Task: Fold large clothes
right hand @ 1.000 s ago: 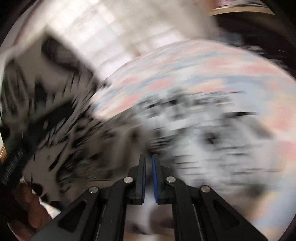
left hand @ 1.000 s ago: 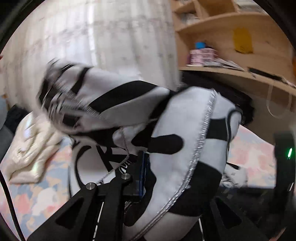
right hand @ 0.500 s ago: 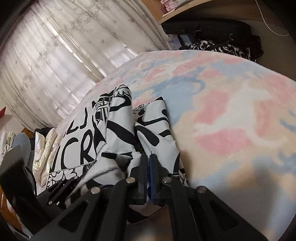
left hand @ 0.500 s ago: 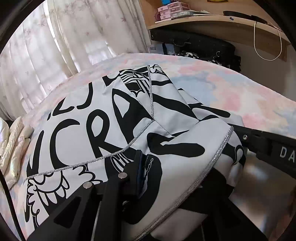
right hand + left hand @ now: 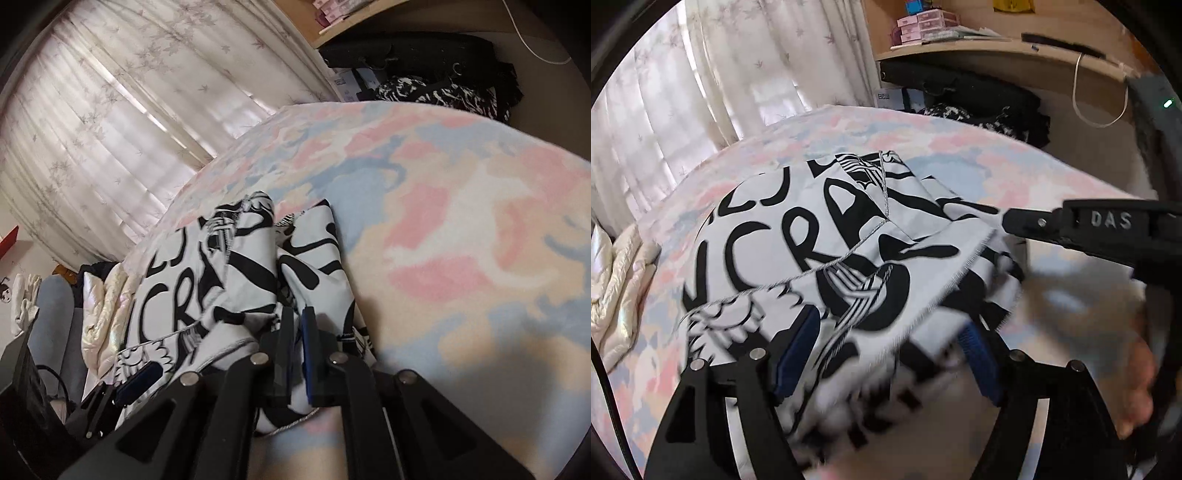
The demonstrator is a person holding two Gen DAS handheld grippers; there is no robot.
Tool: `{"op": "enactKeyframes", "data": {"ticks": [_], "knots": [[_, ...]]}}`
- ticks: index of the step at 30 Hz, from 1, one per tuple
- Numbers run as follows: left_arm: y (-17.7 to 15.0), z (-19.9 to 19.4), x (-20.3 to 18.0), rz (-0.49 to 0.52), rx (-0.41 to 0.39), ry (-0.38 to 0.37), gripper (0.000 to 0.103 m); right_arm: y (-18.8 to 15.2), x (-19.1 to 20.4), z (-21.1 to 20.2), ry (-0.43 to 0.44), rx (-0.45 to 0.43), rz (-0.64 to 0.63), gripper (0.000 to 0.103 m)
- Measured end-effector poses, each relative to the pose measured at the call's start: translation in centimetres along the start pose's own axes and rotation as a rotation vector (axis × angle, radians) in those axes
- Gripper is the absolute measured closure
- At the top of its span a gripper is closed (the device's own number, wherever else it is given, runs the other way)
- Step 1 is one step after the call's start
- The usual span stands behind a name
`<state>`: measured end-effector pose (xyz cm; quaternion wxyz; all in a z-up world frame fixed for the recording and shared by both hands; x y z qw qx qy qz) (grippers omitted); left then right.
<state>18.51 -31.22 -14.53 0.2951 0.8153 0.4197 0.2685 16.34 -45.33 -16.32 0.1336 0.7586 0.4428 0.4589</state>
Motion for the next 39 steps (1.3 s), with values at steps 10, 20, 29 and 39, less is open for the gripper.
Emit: {"op": "enactKeyframes", "data": {"ticks": [10,20,29,39], "knots": [[-0.9,-7.0,9.2,-0.217,-0.078,-0.034,0.029,2.4,0.8,-1.0,0.227,0.178,0.091,0.060],[-5.6,-1.1,17.5,-0.534,0.089,-0.155,0.060,1.2,0.7,5.0,0.257,0.448,0.158,0.056],[-5.2,0.9,17.3,-0.494,0.075,-0.169,0.058,1.4,2.1,10.2,0.290,0.540,0.093,0.055],[-3.1,0.2,14.7,-0.450,0.106,-0.119,0.058,3.6,5.7,4.1,0.290,0.304,-0.140,0.089]]}}
Point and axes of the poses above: each gripper's, at about its wrist camera, not at the fingertips, and z roughly the way its jaws point, x to its left, y to its top, the point moved 4 cm from there along z, roughly the way its jaws point, and after that the axes turned 6 degrees about y, right-handed, at the moved point
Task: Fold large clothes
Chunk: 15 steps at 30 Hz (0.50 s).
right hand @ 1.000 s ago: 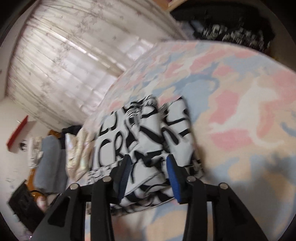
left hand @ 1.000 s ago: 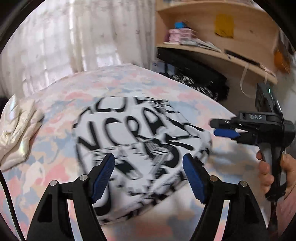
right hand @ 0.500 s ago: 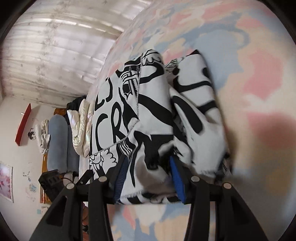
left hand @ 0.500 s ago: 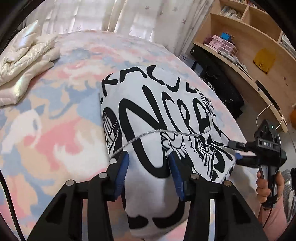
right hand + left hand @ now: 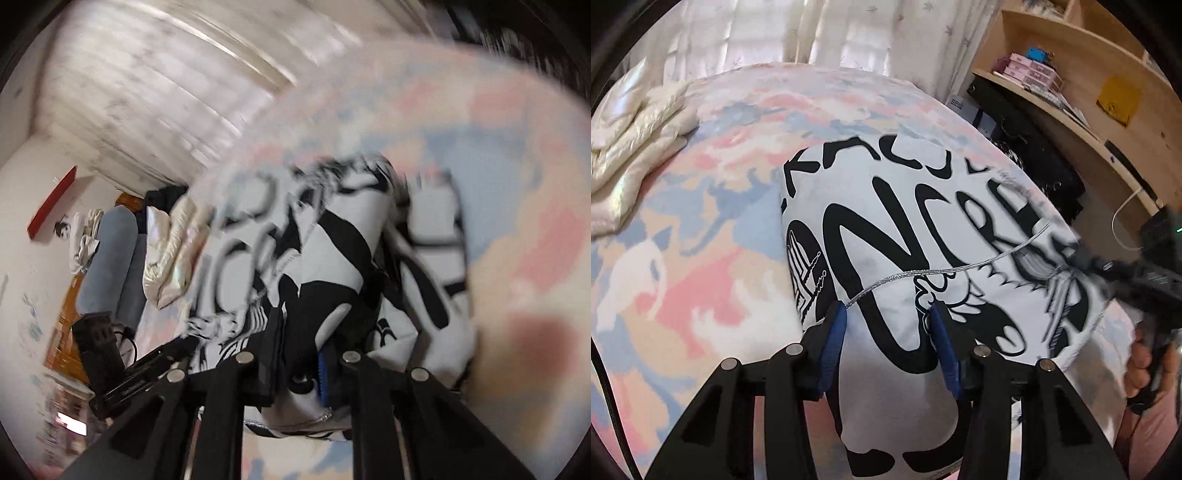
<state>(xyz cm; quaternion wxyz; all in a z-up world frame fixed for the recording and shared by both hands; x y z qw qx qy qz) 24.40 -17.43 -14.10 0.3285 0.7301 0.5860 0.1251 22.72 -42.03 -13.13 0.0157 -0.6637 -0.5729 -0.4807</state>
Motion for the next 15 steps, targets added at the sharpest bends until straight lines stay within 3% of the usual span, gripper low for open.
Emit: {"op": "enactKeyframes", "data": {"ticks": [5,10,15], "knots": [[0.3,0.6,-2.6,0.060,0.005,0.064,0.058,0.5,1.5,-3.3,-0.130,-0.094,-0.105,0.089],[-0.8,3.3,-4.6,0.145,0.015,0.208,0.058,-0.8,-1.7,-1.8,-0.249,-0.040,-0.095,0.089],[-1.7,4.6,-5.9,0.211,-0.070,0.301,0.058,-2.6,-7.2,0.0,-0.218,-0.043,0.028,0.089]]}}
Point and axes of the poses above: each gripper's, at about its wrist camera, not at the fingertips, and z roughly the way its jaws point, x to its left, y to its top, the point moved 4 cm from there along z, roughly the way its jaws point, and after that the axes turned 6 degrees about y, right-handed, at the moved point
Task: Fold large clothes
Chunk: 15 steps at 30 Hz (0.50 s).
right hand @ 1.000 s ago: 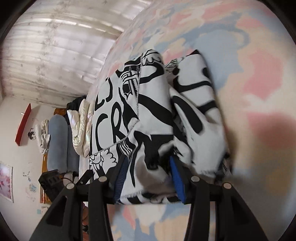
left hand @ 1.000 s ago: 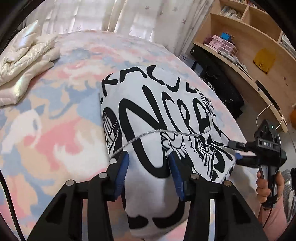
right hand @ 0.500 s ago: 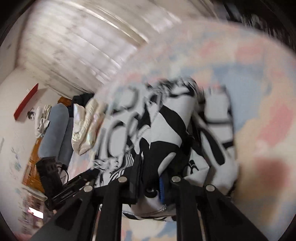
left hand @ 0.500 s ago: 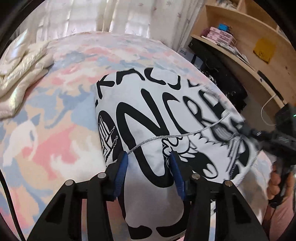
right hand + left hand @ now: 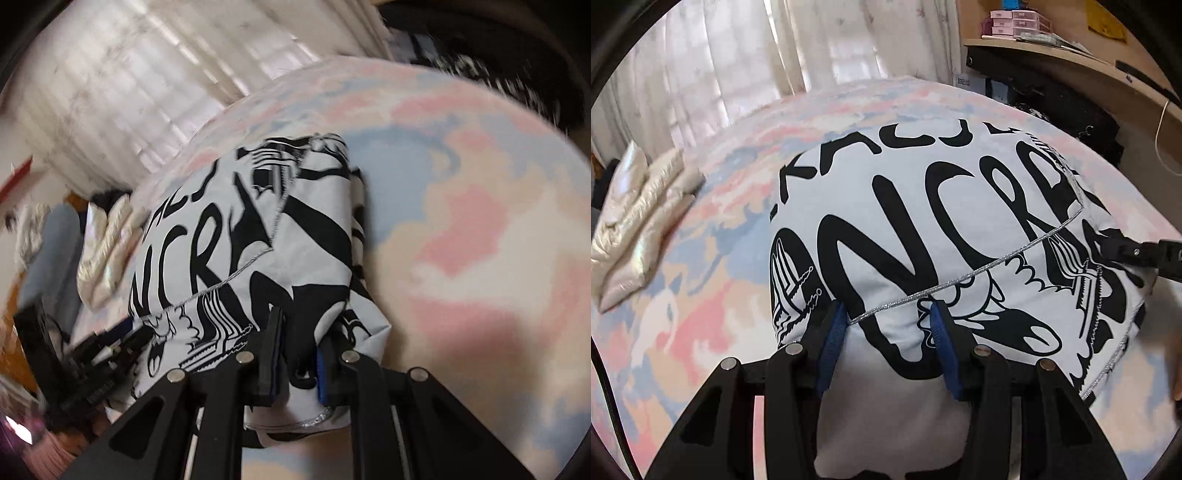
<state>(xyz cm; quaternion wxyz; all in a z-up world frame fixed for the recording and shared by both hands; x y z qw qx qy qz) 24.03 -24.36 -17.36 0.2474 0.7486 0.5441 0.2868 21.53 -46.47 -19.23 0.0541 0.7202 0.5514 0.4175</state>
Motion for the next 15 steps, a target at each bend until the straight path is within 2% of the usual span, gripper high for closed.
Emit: {"op": "enactKeyframes", "data": {"ticks": [6,8,10,12,14,15], "knots": [[-0.2,-0.5,0.0,-0.015,-0.017,-0.015,0.057,0.1,0.1,0.1,-0.003,0.002,0.004,0.089],[-0.1,-1.0,-0.1,-0.003,-0.006,-0.042,0.042,0.2,0.4,-0.1,-0.003,0.017,0.009,0.086],[0.1,-1.7,0.0,0.006,0.019,-0.082,0.035,0.4,0.8,-0.5,-0.004,0.039,0.017,0.084],[0.5,-2.8,0.2,-0.006,0.044,-0.155,0.035,0.8,1.3,-1.0,-0.014,0.071,0.019,0.078],[1.4,-3.8,1.1,-0.039,0.052,-0.215,0.035,1.4,2.1,-1.8,-0.016,0.083,0.009,0.061],[1.9,-4.2,1.5,-0.058,0.048,-0.226,0.035,1.7,2.5,-2.3,-0.009,0.077,0.001,0.057]]}}
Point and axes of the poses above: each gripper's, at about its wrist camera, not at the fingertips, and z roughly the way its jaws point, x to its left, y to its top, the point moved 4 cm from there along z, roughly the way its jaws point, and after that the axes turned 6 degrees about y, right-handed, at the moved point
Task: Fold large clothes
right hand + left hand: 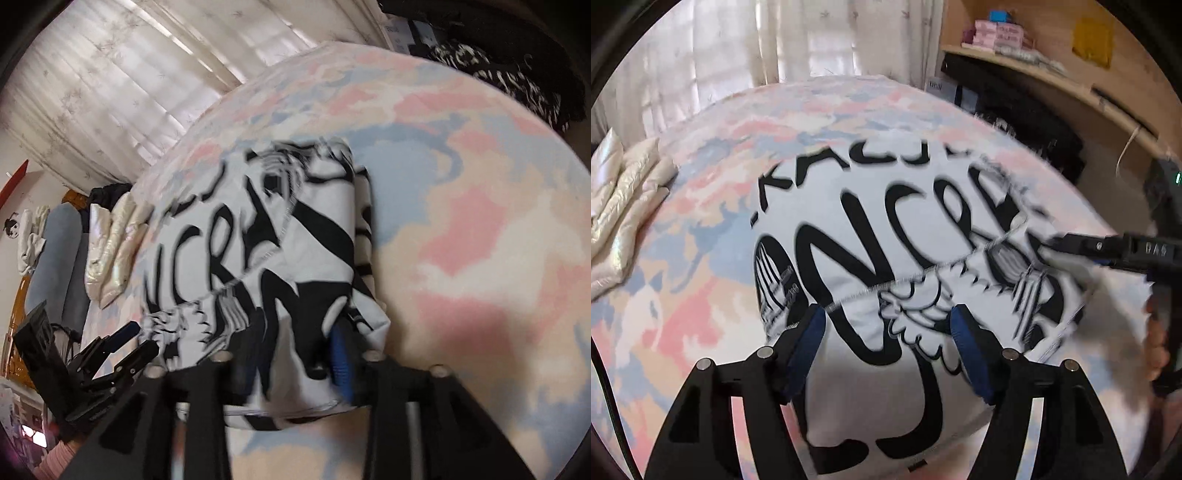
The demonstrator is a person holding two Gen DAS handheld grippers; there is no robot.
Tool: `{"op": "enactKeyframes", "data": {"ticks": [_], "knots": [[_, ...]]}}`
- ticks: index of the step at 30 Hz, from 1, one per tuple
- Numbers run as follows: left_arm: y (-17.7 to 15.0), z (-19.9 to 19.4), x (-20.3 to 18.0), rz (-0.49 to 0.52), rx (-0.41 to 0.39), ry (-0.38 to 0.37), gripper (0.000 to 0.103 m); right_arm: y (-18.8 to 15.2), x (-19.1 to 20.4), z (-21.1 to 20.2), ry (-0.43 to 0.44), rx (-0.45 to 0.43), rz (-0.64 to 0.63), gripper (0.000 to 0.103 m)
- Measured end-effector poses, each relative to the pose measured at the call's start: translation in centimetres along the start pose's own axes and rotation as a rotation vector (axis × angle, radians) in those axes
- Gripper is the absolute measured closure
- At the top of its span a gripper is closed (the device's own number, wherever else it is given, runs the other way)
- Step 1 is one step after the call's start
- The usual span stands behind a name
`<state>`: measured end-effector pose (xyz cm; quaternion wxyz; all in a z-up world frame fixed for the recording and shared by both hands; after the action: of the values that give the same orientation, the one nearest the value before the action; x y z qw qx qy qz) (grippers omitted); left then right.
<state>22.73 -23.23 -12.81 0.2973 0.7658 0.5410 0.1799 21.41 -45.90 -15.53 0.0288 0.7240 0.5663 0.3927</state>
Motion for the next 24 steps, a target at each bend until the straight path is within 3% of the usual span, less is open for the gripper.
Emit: {"op": "enactKeyframes", "data": {"ticks": [2,4,6,10,15,18,19,20,22,24], "knots": [[1.3,-0.6,1.5,-0.048,-0.009,-0.005,0.035,1.0,0.6,-1.0,0.015,-0.026,-0.011,0.037],[2.6,0.0,3.4,-0.096,0.000,0.026,0.034,2.3,0.9,-1.5,0.009,-0.071,-0.023,0.030],[3.3,1.2,4.8,-0.128,0.027,0.066,0.034,3.9,0.6,-1.0,-0.001,-0.086,-0.017,0.030],[4.4,4.2,7.0,-0.150,0.066,0.152,0.034,7.1,-1.5,2.7,0.038,-0.022,0.076,0.030],[5.9,6.1,6.9,-0.136,0.009,0.162,0.034,9.4,-3.9,6.9,0.040,0.030,0.159,0.030],[6.7,7.1,6.6,-0.128,-0.024,0.185,0.031,9.5,-4.7,8.8,0.125,0.081,0.234,0.030],[6.9,7.5,6.3,-0.112,-0.021,0.189,0.031,9.5,-4.5,9.0,0.142,0.084,0.225,0.037],[7.0,7.6,6.1,-0.100,-0.023,0.193,0.031,9.6,-3.9,9.0,0.136,0.078,0.171,0.062],[7.7,7.9,6.0,-0.079,-0.041,0.216,0.031,9.8,-2.9,8.5,0.049,0.054,0.067,0.095],[8.1,8.2,5.9,-0.075,-0.059,0.241,0.031,10.3,-2.2,7.1,0.011,-0.025,0.021,0.096]]}}
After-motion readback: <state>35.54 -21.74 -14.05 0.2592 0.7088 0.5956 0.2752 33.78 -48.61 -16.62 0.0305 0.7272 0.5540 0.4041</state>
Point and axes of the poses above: each gripper's, at about its wrist camera, not at the fingertips, and z roughly the way its jaws point, x to its left, y to its top, the point moved 4 cm from there along z, roughly the way its jaws point, and after that the axes turned 6 degrees about y, right-handed, at the moved point
